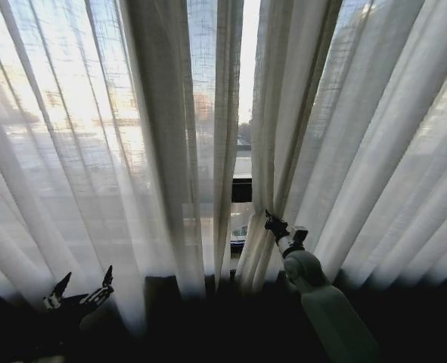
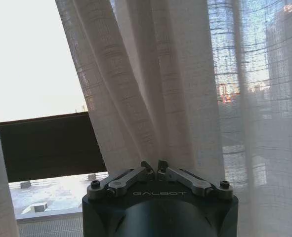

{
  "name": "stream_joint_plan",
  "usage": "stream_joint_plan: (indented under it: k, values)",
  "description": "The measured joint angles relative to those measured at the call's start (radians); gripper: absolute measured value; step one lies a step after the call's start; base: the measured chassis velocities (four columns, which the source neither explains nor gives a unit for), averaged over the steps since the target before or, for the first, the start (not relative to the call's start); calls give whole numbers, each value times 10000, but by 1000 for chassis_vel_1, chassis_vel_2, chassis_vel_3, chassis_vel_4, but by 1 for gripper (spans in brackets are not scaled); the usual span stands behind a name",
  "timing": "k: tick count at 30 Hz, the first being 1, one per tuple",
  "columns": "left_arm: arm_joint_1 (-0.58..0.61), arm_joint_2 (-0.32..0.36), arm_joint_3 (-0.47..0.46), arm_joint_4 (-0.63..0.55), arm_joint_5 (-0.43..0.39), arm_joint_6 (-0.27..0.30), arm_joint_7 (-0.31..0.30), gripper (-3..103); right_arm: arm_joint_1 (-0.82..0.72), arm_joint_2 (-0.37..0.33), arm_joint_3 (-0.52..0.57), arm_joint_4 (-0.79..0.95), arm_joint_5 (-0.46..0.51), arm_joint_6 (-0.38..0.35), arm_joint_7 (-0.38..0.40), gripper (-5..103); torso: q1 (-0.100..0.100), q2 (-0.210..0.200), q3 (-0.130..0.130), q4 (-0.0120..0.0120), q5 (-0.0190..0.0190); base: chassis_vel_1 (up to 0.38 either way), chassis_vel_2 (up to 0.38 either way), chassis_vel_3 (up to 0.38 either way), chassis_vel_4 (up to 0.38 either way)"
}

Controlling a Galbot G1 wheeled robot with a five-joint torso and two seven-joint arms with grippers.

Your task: Open the curtains by pulling them apart, changing their state from closed to fully open.

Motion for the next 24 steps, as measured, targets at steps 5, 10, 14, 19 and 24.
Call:
stream_joint_plan:
  k: [5, 10, 14, 19, 24]
  values:
    - [19, -3, 8, 0, 43, -80, 7, 100, -39, -17, 233, 8, 25, 10, -26, 0, 0, 0, 0, 0, 0, -238, -296, 240, 322]
    - [46, 3, 23, 3, 74, -127, 14, 100, -151, -91, 515, 6, 49, 29, -63, 0, 1, -1, 1, -1, -2, -313, -333, 283, 332]
    - [46, 16, 59, 4, 91, -134, 17, 100, -239, -110, 638, 53, 53, 33, -72, 0, 0, 0, 0, 1, -5, -361, -356, 341, 369]
    - [39, 30, 81, 6, 97, -140, 23, 100, -367, -136, 759, 121, 55, 40, -77, 0, 0, 0, 1, -1, -4, -342, -392, 319, 369]
    - [82, 2, 68, 6, 98, -209, 31, 100, -411, -134, 834, 146, 55, 43, -76, 0, 0, 0, 0, 1, 2, -347, -367, 365, 364]
